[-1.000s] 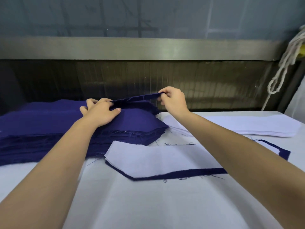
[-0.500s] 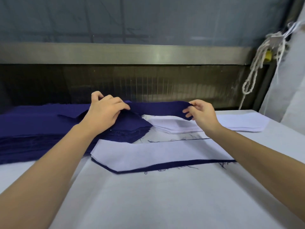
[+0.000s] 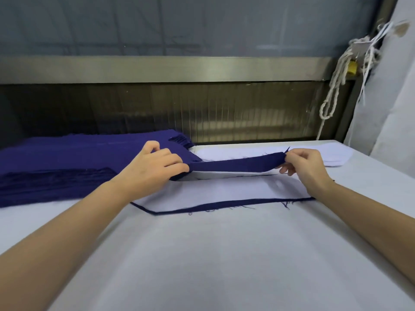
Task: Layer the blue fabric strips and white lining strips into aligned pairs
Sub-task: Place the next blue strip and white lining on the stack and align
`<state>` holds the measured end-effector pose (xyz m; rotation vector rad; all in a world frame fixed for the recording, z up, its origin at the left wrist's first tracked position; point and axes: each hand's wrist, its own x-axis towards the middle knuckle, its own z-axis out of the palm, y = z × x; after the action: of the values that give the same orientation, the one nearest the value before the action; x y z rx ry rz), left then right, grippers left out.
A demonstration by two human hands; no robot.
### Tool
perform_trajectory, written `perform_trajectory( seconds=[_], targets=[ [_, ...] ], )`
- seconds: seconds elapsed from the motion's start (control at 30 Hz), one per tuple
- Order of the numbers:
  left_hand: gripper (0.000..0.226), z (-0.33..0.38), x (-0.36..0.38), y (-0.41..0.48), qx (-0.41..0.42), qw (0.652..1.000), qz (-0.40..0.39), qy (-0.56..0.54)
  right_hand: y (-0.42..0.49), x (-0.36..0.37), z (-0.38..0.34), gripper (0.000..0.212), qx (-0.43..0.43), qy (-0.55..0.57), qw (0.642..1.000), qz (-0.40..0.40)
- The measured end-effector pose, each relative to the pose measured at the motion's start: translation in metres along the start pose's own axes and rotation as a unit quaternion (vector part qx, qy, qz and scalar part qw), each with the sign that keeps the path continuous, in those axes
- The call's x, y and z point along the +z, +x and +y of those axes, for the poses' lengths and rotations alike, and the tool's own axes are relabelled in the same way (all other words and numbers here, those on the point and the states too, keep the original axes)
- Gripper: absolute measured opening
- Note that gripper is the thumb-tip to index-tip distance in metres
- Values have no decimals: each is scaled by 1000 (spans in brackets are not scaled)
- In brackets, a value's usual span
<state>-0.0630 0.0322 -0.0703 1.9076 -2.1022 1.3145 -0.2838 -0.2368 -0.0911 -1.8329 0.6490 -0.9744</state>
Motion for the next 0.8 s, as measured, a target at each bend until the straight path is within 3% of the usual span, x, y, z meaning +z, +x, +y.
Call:
perform_trajectory(
  seconds=[0.27, 0.47, 0.63, 0.8],
  targets=[
    [55, 12, 0, -22, 19, 999, 18, 48, -1, -11, 5, 38, 55, -22, 997, 54],
    [42, 2, -5, -31, -80, 994, -10, 79, 2, -19, 10, 11, 99, -96, 990, 6],
    [28, 3, -3, -34, -82, 993, -29, 82, 1, -22, 10, 18, 99, -109, 989, -15],
    [42, 5, -6, -34, -74, 992, -29, 93, 0, -21, 10, 17, 102, -113, 988, -27]
  ],
)
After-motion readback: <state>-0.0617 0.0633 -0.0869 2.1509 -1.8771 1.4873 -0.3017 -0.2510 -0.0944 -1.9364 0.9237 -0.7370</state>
